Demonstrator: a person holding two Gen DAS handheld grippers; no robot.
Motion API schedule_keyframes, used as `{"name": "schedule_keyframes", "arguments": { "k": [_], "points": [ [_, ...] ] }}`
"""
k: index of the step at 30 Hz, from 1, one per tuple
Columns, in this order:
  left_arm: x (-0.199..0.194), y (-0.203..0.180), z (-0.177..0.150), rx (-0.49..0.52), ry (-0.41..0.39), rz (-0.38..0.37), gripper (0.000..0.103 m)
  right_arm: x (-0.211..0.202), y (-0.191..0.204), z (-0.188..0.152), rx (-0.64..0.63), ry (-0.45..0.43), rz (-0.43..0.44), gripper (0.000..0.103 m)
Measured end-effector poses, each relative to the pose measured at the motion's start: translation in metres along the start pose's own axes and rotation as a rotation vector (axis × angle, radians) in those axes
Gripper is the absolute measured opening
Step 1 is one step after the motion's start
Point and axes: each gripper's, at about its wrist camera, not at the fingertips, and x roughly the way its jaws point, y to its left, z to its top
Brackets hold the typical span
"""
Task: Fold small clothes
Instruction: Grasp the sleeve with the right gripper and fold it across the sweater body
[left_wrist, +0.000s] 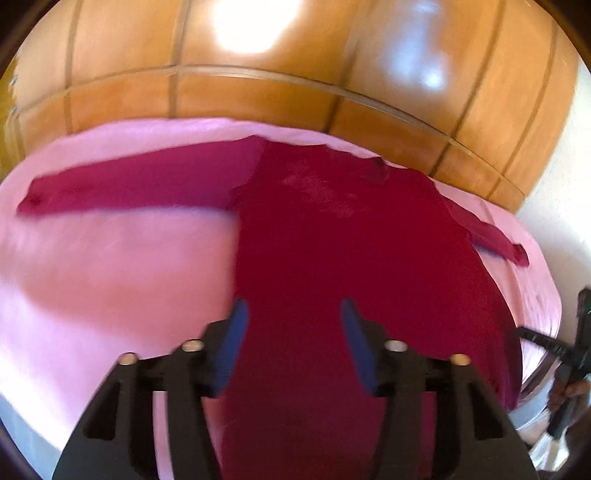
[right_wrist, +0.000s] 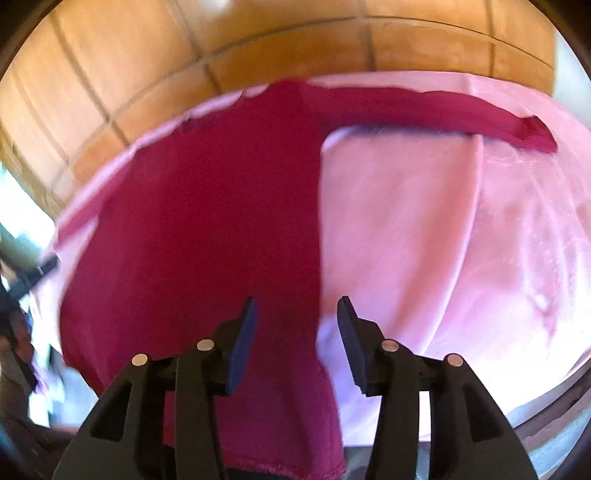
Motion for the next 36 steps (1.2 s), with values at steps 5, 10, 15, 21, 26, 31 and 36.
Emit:
{"name": "schedule_keyframes", "arguments": {
  "k": [5,10,15,21,26,31,36],
  "points": [
    [0.05,-0.055,0.011,0.102,0.063,-0.018,0.056,0.002,-0.069,0.034,0.24,-0.085,-0.037,0.054],
    [0.094,-0.08,0.011,0.142,0.119,-0.001,0.058,0.015,-0.143,0.072,0.466,-0.151,-0.075,0.045],
    [0.102,-0.076,0.004,0.116,0.093,-0.024,0.068,0.033,-0.217,0.108,0.7,-0.22,-0.084,0.04],
    [0.107,-0.079,0.005,0.128,0.094,-0.031,0.076,0.051,-0.268,0.143,0.821,-0.255,-0.103,0.035],
    [0.11,-0.08,0.005,0.133,0.094,-0.029,0.08,0.063,-0.278,0.176,0.738,-0.224,-0.228,0.008],
    [0.109,-0.08,0.004,0.132,0.09,-0.031,0.082,0.039,-0.246,0.19,0.616,-0.291,-0.179,0.007],
    [0.11,-0.08,0.004,0.126,0.094,-0.055,0.088,0.027,-0.17,0.216,0.451,-0.33,-0.036,0.007]
  ]
}}
